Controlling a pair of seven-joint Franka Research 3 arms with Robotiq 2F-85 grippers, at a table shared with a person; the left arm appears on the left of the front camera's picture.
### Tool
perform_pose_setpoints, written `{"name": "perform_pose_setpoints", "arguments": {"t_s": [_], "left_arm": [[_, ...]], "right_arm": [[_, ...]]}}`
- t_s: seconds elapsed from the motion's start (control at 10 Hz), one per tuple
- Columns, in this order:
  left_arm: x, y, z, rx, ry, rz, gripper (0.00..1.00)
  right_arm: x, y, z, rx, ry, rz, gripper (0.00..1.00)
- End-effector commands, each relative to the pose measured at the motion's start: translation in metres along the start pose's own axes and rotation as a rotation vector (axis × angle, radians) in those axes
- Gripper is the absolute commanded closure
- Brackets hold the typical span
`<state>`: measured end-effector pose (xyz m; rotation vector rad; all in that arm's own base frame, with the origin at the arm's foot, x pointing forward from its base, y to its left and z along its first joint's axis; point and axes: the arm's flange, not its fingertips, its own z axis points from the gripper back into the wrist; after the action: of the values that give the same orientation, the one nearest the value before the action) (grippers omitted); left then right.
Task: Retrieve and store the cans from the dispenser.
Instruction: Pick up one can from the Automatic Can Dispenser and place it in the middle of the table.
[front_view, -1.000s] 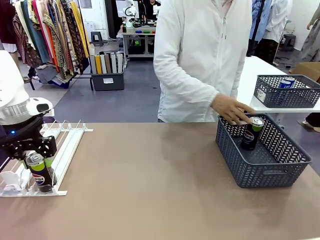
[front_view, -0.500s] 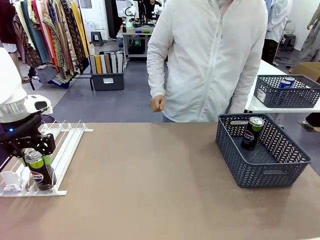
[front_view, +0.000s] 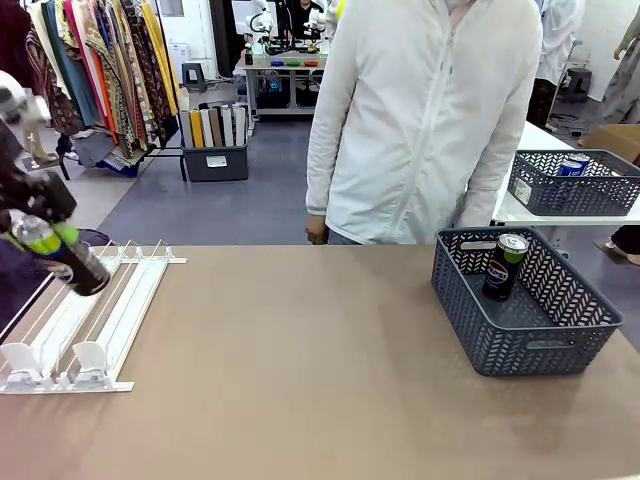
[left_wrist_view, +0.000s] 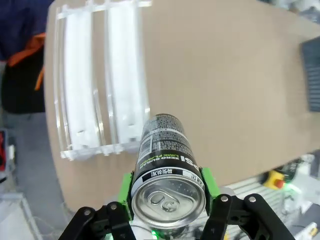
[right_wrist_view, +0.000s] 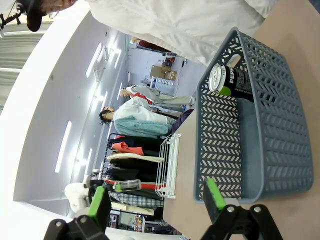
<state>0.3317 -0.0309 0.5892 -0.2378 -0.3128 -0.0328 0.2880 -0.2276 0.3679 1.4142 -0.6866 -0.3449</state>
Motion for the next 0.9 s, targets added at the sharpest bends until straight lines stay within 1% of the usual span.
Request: {"name": "perform_pose_setpoints", "arguments": {"t_s": [0.0,0.2,0.3,0.7,0.8], "left_arm": [[-0.017,0.007,0.013,-0.198,0.018,0.044,1.0],[-0.016,0.022,0.007,-0.267,0.051,0.12,1.0],[-0.019,0.003,0.022,-0.17,0.005,0.049,1.0],[-0.019,0.003,0.022,-0.17,0.005,0.049,1.0],[-0.021,0.002,0.015,-0.176,0.029,0.062,1.0]], "right_arm": [[-0.001,0.004,0.001,0.002,0.006,-0.007,0.0],[-0.001,0.004,0.001,0.002,0.006,-0.007,0.0],[-0.001,0.004,0.001,0.002,0.006,-0.007,0.0],[-0.001,0.004,0.001,0.002,0.006,-0.007,0.0],[-0.001,0.004,0.001,0.002,0.006,-0.007,0.0]]}}
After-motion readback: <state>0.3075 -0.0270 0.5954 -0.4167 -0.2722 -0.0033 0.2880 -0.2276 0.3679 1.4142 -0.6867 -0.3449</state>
